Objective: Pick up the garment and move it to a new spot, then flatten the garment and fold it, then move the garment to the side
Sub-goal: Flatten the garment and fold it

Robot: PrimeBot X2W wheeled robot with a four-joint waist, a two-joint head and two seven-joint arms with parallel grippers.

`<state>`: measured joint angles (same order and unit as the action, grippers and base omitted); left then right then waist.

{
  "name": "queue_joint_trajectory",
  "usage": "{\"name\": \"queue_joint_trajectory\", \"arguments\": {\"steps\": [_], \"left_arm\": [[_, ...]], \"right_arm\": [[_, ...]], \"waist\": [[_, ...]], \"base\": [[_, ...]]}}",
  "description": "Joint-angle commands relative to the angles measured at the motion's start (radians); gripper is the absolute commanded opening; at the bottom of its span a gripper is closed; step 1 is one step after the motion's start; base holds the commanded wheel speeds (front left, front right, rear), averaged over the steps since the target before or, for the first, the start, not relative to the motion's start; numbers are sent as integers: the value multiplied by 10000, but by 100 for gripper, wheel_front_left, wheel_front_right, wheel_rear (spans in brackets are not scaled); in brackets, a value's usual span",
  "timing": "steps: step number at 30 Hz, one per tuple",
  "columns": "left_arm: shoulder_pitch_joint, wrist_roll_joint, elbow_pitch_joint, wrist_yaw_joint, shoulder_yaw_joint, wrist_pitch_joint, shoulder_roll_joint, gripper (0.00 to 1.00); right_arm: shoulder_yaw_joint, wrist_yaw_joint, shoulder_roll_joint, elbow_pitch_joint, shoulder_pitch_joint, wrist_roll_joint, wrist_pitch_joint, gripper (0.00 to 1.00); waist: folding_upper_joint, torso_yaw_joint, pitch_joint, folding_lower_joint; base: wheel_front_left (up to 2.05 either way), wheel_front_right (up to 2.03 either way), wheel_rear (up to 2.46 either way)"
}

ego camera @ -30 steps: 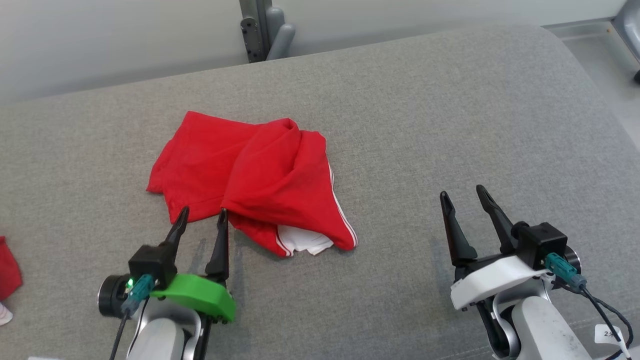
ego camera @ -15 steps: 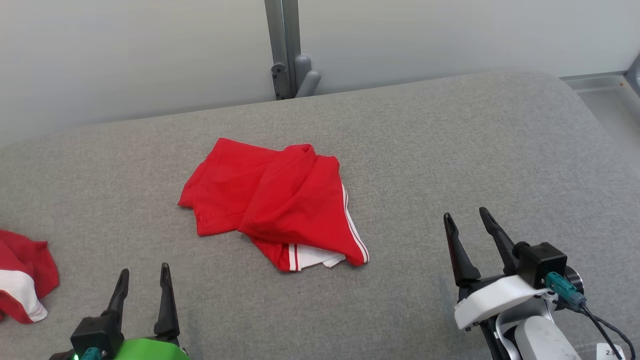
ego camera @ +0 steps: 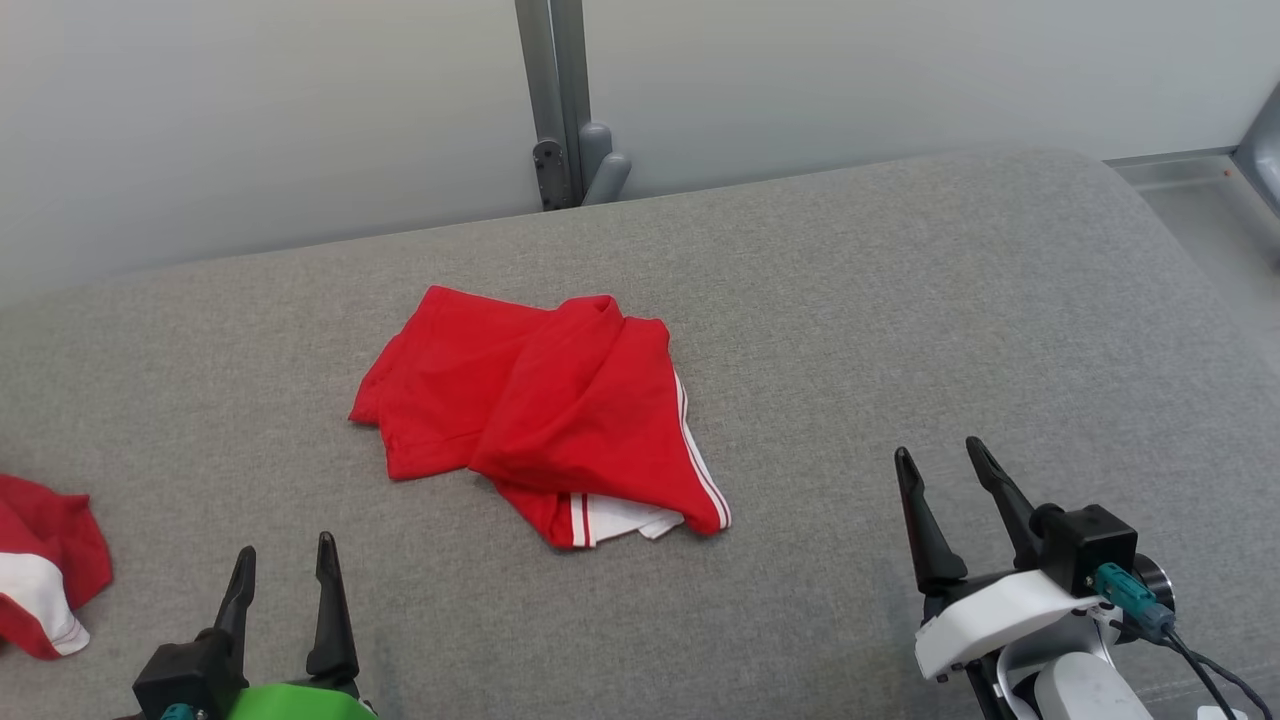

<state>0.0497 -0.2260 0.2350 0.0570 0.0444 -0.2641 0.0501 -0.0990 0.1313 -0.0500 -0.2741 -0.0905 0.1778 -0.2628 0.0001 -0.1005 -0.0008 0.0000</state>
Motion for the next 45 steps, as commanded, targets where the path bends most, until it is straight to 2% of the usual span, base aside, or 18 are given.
{"name": "queue_joint_trajectory", "arguments": {"steps": [1,4,11,17,23,31,40,41,43,44,45], "left_arm": [[96,-38,6,-52,-19,-6,8,100],[72,-70,14,-62,-54,-6,8,100],[-134,-207,138,46,-344,-6,9,100],[-545,-375,201,77,-831,-6,11,100],[-806,-589,233,-1,-1344,-6,11,100],[-923,-779,122,-84,-1702,-6,11,100],[-1077,-974,63,-180,-1809,-6,9,100],[-1115,-990,63,-182,-1850,-6,9,100],[-1156,-1020,59,-172,-1913,-6,9,100],[-1180,-1040,60,-196,-1933,-6,9,100],[-1220,-1053,56,-219,-1942,-6,9,100]], "right_arm": [[16,-10,-20,22,96,-72,-28,100],[-51,-10,-20,-4,74,-90,-28,100],[-1378,-10,-17,-193,-321,-259,-29,100],[-3134,-12,-196,-882,-1072,-182,-28,100],[-4273,-10,-454,-2111,-1881,-135,-29,100],[-4401,-10,-530,-3590,-2607,-302,-28,100],[-4138,-10,-448,-4579,-3116,-825,-3,100],[-4109,-12,-437,-4679,-3172,-880,-2,98],[-4042,-10,-407,-4831,-3319,-960,0,84],[-4010,-10,-378,-4908,-3391,-1000,3,66],[-3979,-10,-349,-4990,-3451,-1045,8,41]], "waist": [[-1,49,30,0],[-1,115,63,0],[-1,615,332,0],[-1,1611,918,0],[-1,2759,1416,0],[-1,3867,1928,0],[-1,3992,2202,0],[-1,3971,2227,0],[-1,3924,2270,0],[-1,3901,2287,0],[-1,3880,2300,0]], "base": [[0,0,0],[0,0,0],[0,0,0],[0,0,0],[0,0,0],[0,0,0],[0,0,0],[0,0,0],[0,0,0],[0,0,0],[0,0,0]]}}
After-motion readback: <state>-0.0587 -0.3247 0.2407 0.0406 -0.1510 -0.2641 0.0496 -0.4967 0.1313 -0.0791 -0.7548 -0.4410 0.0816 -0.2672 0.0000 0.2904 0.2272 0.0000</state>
